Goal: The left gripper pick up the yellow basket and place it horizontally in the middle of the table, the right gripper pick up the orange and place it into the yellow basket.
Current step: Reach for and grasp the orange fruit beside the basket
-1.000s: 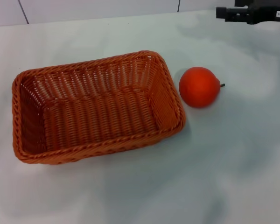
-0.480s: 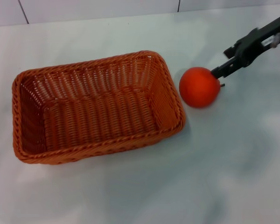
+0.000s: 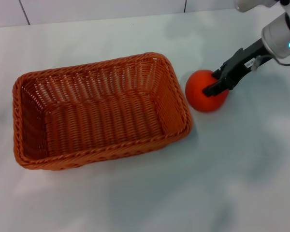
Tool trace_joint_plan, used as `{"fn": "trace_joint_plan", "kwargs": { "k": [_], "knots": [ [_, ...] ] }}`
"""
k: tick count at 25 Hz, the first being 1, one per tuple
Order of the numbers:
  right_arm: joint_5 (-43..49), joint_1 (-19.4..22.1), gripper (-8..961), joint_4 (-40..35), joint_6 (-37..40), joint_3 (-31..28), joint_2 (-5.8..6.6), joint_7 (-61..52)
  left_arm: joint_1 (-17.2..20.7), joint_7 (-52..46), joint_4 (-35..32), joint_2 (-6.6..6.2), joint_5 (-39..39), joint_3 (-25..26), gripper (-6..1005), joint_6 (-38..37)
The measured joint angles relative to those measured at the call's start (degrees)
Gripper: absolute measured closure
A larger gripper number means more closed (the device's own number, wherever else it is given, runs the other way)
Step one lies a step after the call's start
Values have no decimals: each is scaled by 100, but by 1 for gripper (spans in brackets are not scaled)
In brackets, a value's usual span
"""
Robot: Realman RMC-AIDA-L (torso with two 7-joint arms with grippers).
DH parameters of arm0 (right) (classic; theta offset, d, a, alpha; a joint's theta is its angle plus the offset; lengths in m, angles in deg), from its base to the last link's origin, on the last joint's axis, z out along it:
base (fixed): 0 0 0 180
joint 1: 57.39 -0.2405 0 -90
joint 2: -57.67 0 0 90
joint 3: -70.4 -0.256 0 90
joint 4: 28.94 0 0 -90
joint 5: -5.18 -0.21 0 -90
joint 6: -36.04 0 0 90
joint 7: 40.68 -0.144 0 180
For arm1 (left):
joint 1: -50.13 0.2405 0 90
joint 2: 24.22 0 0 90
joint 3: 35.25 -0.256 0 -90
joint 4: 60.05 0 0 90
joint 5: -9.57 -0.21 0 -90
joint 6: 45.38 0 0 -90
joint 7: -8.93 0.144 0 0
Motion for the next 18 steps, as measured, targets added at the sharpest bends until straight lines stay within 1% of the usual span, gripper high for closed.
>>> {"fn": "trace_joint_plan", "kwargs": {
  "k": [4,11,12,15,18],
  "knots": [
    [-1,-40,366,258,-268,23,-26,26,5,-8,3,-2,0,-5,340,3],
    [-29,4,523,301,-387,13,-125,87,28,-26,144,6,39,2,341,-24],
    [-29,9,545,302,-390,15,-154,100,25,-21,174,8,41,2,341,-29],
    [-29,13,612,303,-403,15,-168,127,0,-15,223,13,44,-5,341,-33],
    [-34,19,749,283,-413,-61,-176,149,-10,-66,231,2,46,-7,341,-35]
  ]
}}
